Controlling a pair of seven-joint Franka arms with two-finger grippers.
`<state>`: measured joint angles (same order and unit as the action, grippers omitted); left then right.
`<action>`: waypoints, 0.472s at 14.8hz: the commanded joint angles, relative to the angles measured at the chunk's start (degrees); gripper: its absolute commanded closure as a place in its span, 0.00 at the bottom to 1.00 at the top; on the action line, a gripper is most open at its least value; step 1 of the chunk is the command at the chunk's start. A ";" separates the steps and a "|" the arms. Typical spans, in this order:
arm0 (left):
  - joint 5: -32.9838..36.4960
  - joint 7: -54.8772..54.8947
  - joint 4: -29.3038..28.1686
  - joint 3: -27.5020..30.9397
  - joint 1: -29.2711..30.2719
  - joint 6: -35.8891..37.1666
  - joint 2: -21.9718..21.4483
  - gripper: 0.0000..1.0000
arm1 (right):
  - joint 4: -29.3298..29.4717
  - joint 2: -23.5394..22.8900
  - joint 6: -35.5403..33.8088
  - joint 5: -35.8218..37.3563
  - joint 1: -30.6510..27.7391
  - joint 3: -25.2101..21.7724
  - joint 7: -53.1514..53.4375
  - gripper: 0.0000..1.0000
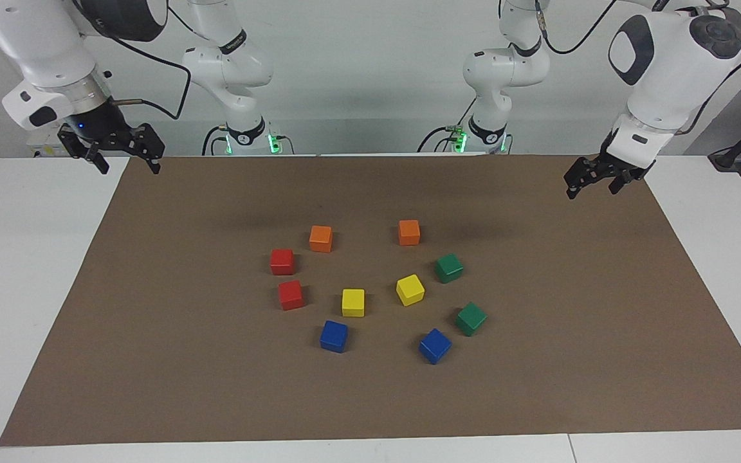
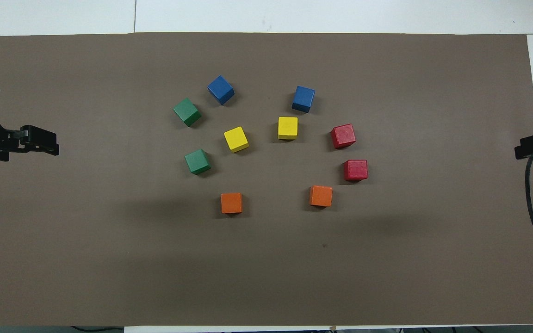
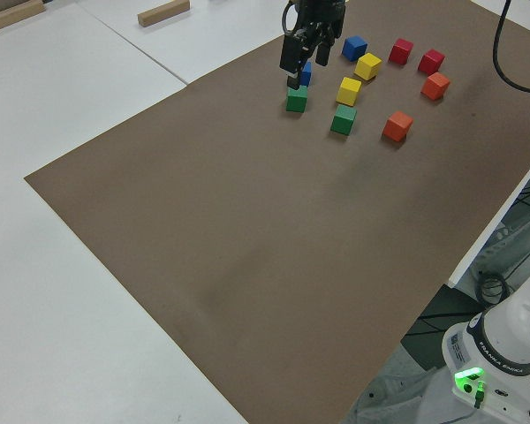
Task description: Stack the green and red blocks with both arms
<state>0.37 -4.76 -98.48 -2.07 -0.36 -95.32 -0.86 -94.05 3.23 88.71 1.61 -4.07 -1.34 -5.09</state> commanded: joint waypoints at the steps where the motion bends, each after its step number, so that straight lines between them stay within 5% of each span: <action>1: -0.55 -3.48 -0.40 -0.31 0.10 -0.56 -0.90 0.00 | -2.01 1.16 0.41 -0.29 0.03 0.63 0.07 0.00; 7: -1.34 -8.77 0.30 -0.22 -4.02 -2.06 2.78 0.00 | -13.95 0.02 16.12 -0.38 7.31 0.72 4.99 0.00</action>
<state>-0.45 -11.33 -98.59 -2.64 -2.28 -95.96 -0.28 -102.72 2.54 99.40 1.45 0.78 -0.56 -2.17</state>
